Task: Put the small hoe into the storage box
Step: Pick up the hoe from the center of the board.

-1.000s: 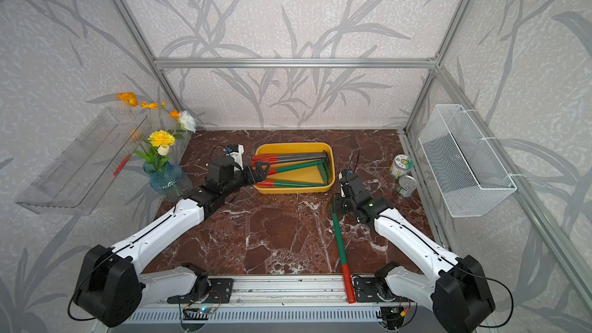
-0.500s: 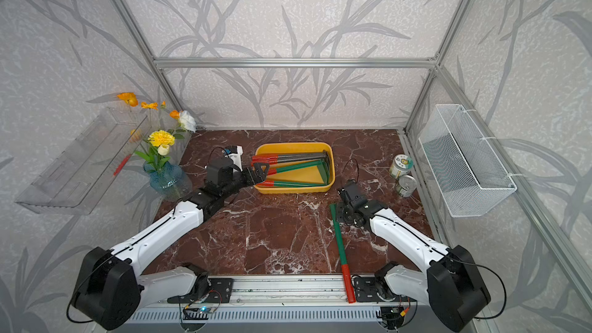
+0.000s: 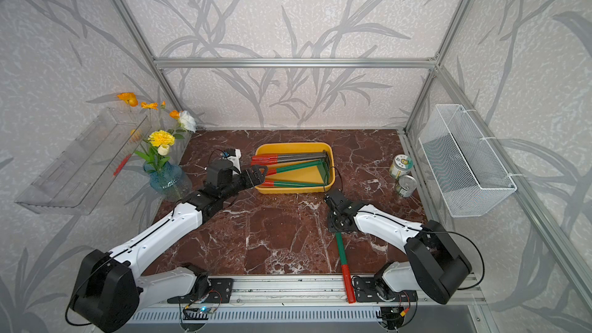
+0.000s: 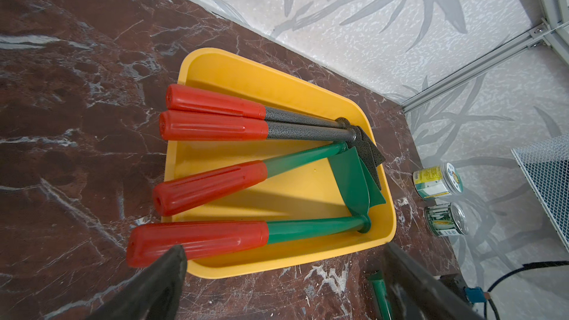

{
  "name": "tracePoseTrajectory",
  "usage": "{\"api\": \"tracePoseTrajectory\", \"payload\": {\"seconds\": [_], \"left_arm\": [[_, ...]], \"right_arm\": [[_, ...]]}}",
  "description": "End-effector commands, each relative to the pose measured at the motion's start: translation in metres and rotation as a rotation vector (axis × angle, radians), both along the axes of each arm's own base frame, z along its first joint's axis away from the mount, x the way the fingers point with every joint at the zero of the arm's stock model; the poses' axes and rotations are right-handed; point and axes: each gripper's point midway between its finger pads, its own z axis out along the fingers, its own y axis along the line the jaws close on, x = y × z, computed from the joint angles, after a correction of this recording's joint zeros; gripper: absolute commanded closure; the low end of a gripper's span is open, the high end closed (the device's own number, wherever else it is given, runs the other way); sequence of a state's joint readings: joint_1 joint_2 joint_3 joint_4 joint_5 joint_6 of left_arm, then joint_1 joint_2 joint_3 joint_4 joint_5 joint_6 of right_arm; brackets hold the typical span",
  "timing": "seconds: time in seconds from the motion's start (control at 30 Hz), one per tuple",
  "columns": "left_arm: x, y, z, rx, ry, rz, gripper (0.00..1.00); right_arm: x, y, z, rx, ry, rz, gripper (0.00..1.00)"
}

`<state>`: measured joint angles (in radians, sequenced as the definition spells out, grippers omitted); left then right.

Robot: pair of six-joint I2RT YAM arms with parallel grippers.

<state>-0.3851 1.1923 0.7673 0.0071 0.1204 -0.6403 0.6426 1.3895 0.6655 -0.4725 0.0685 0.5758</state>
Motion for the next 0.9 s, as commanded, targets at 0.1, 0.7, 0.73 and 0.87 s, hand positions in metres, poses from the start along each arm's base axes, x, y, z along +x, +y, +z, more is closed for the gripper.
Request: {"api": "tracePoseTrajectory", "payload": {"seconds": [0.1,0.7,0.73,0.87], "left_arm": [[-0.008,0.009,-0.007,-0.012,0.039,0.032,0.03],[-0.007,0.01,-0.015,-0.026,0.068,0.034,0.03],[-0.007,0.009,-0.014,-0.031,0.069,0.032,0.04],[-0.007,0.006,-0.016,-0.052,0.072,0.023,0.04]], "right_arm": [[0.004,0.009,-0.017,0.013,0.018,0.008,0.55],[0.01,0.006,0.036,0.057,-0.094,0.0,1.0],[0.01,0.005,0.046,0.063,-0.112,-0.001,1.0],[0.008,-0.004,0.084,0.083,-0.19,-0.01,1.0]]}}
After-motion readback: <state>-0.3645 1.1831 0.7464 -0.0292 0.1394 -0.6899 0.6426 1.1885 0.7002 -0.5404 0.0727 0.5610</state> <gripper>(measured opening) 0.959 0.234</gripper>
